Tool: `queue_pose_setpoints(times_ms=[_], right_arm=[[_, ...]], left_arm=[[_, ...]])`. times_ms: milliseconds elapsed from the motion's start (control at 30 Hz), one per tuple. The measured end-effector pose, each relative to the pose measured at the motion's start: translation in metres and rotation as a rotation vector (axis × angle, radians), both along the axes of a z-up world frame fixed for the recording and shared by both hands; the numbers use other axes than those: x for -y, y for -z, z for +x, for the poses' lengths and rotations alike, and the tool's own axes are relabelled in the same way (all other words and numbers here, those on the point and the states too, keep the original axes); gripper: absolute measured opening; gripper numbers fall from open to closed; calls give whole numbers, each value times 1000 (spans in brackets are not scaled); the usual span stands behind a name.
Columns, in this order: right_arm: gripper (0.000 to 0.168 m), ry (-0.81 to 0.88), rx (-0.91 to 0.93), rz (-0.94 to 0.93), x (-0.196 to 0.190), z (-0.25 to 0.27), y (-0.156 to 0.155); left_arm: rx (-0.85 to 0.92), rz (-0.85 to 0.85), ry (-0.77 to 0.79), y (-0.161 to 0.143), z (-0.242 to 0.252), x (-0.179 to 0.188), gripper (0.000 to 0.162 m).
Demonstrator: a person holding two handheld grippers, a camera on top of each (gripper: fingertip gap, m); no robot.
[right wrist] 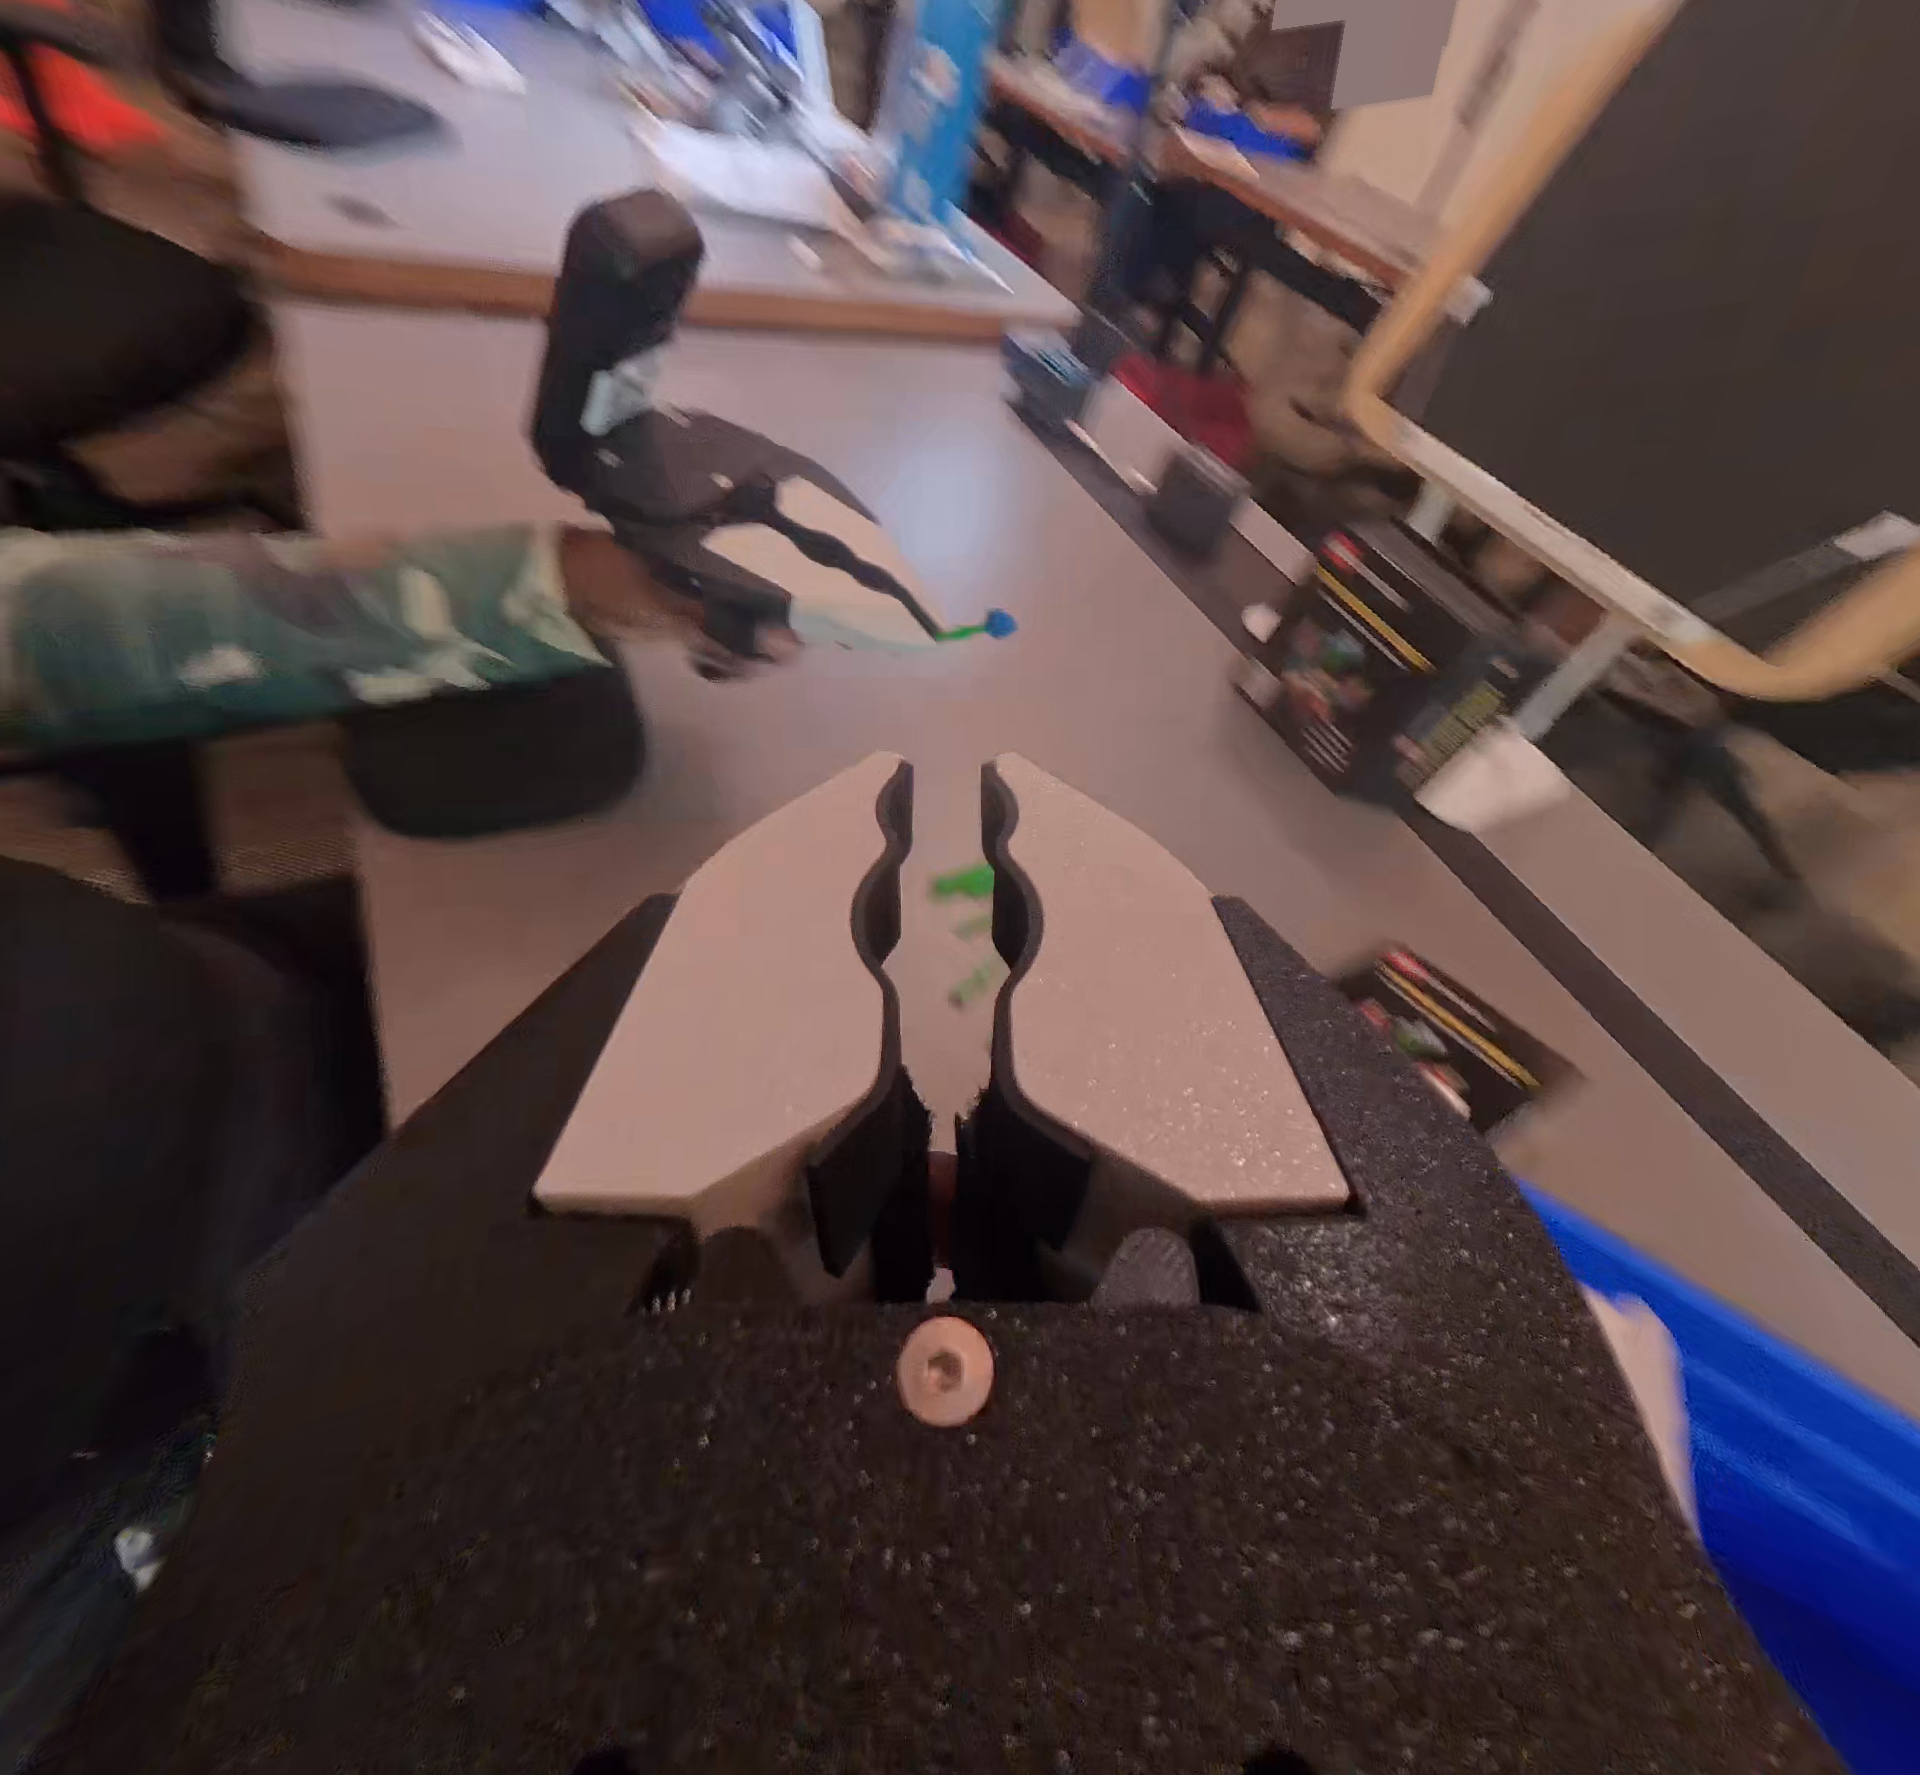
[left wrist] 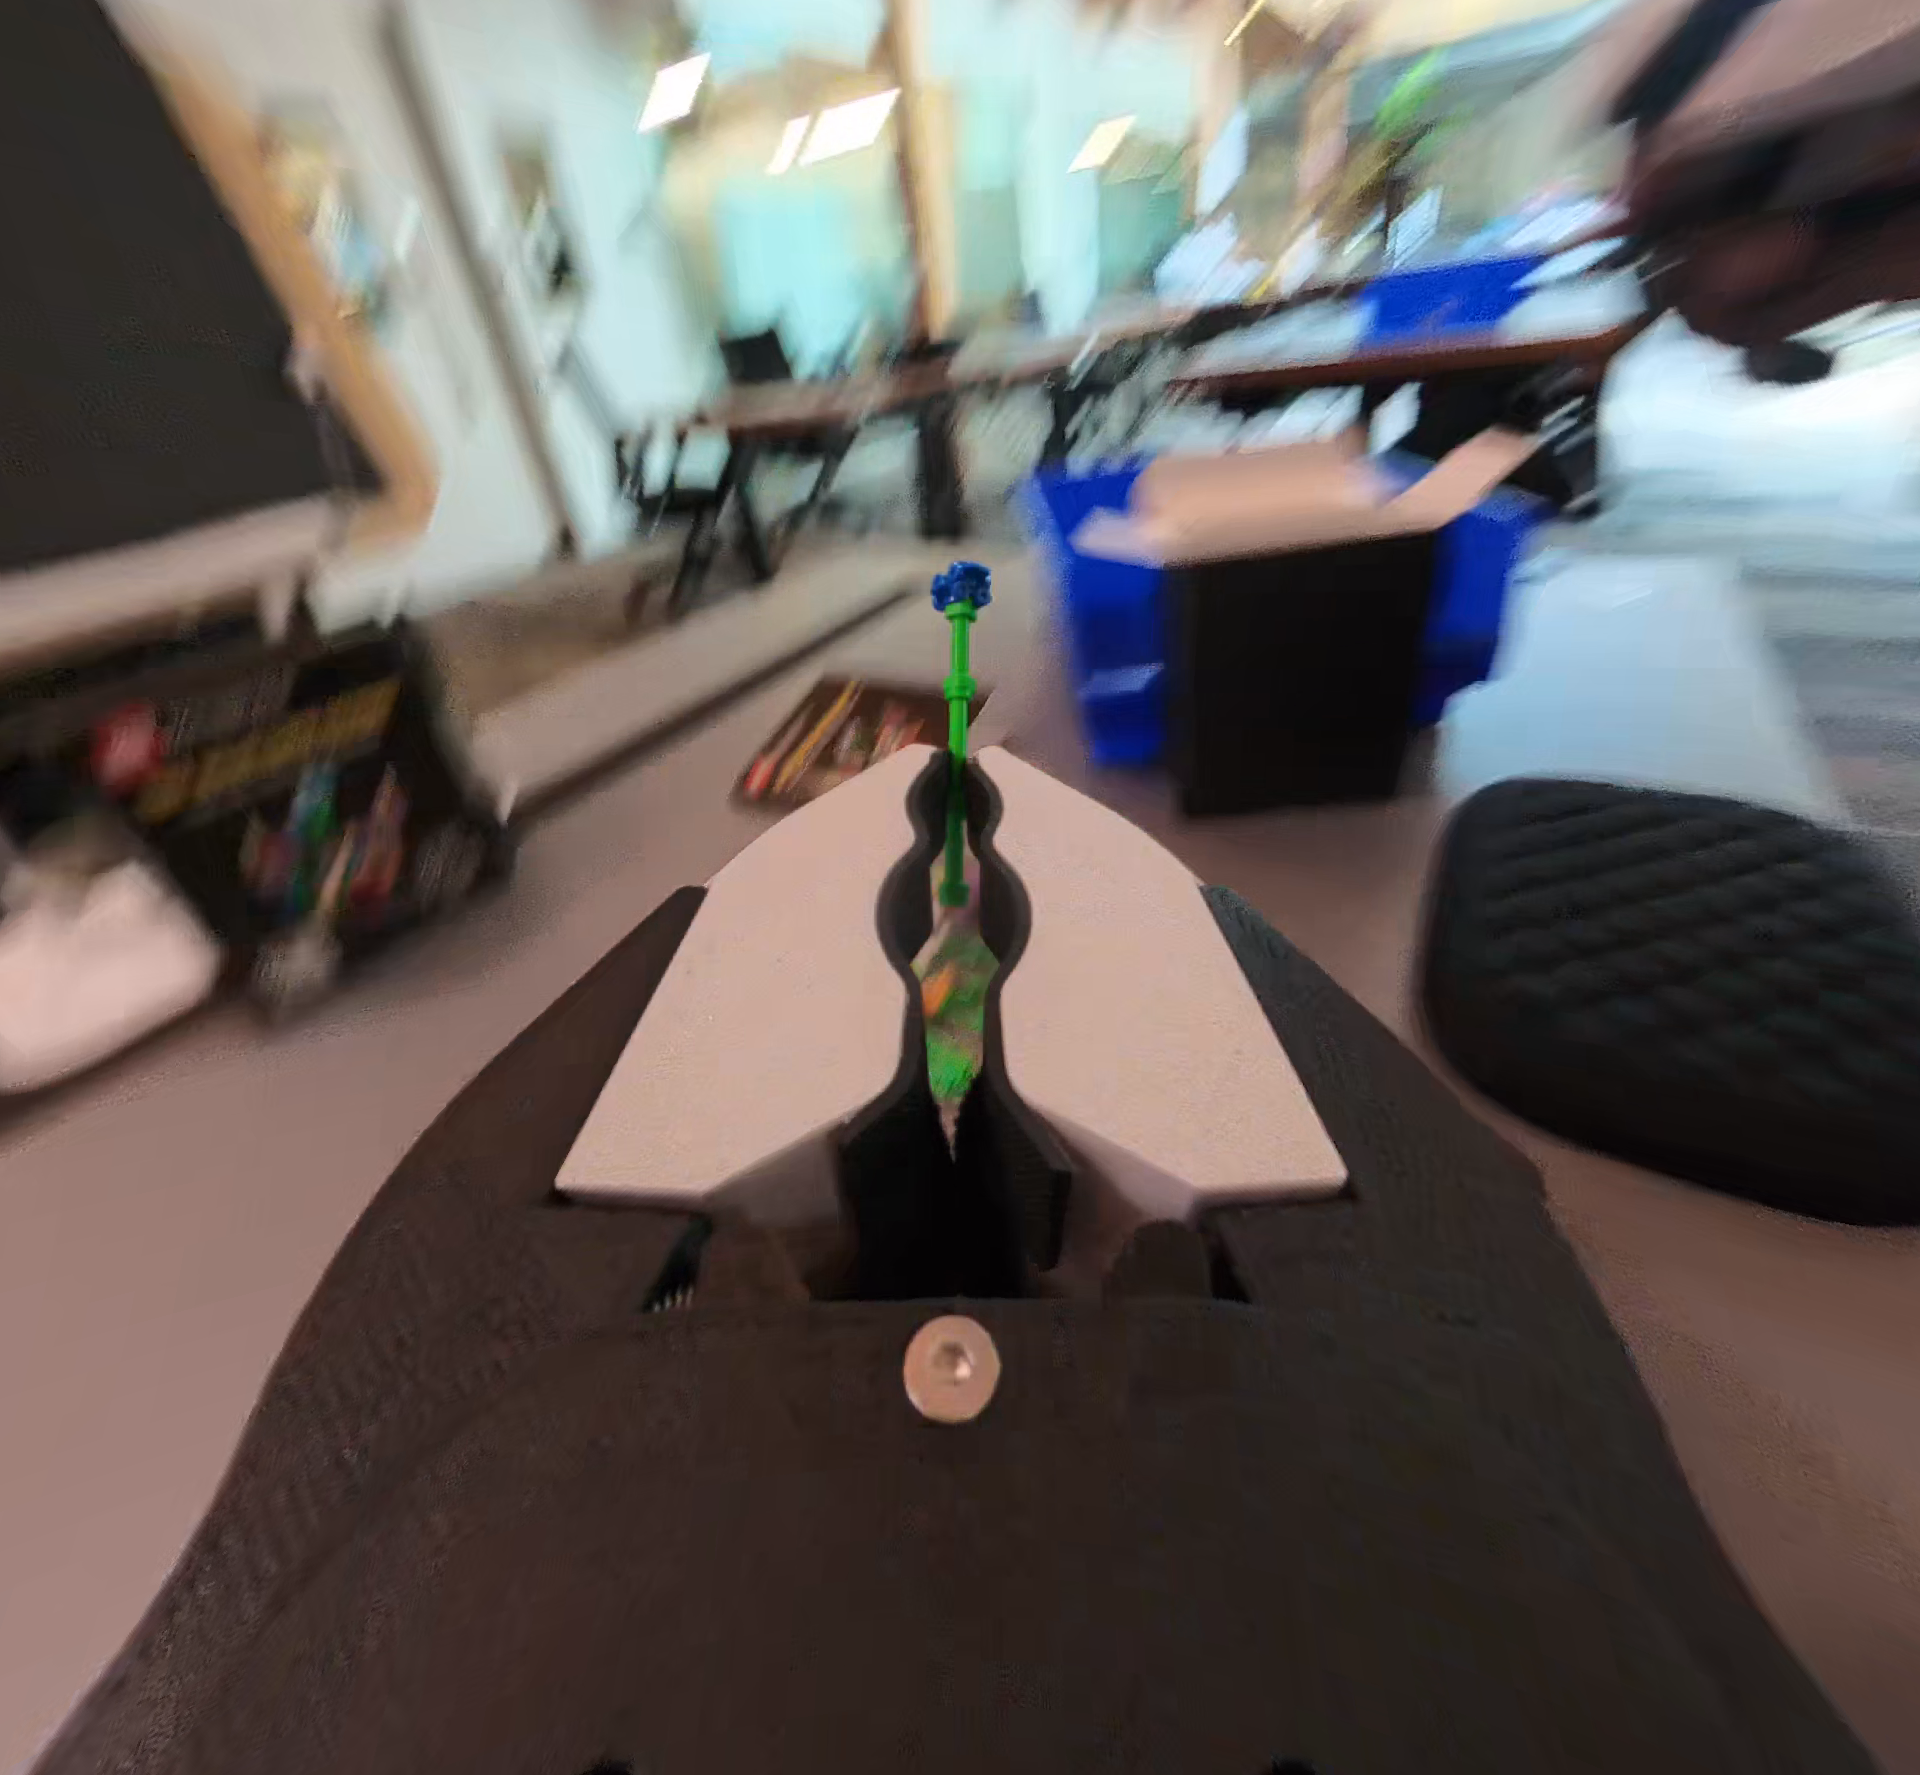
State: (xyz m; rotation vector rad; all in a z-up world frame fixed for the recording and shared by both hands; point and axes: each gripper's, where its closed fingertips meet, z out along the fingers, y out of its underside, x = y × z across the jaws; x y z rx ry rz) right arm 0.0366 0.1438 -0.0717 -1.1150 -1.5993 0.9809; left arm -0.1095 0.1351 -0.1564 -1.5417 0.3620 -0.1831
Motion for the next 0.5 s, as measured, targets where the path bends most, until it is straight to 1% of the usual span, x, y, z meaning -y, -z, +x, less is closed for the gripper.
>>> queue_pose_setpoints(times_ms=[67, 100, 133, 233, 367, 500], right_arm=[[12, -122, -51, -47, 17, -10, -2], [13, -169, -63, -46, 24, -15, -1], [15, -209, -68, -27, 31, -20, 2], [22, -285, -71, 63, 48, -32, 12], [21, -322, -40, 74, 62, -45, 22], [20, -292, 21, 37, 58, -52, 33]], left_arm=[[-16, 209, 174, -35, 30, 25, 3], [-11, 261, 238, -44, 41, 36, 3], [5, 280, 293, -48, 50, 43, 3], [11, 247, 406, -40, 67, 52, 3], [-50, 211, 441, -29, 78, 52, 3], [-116, 211, 425, -24, 80, 51, 3]])
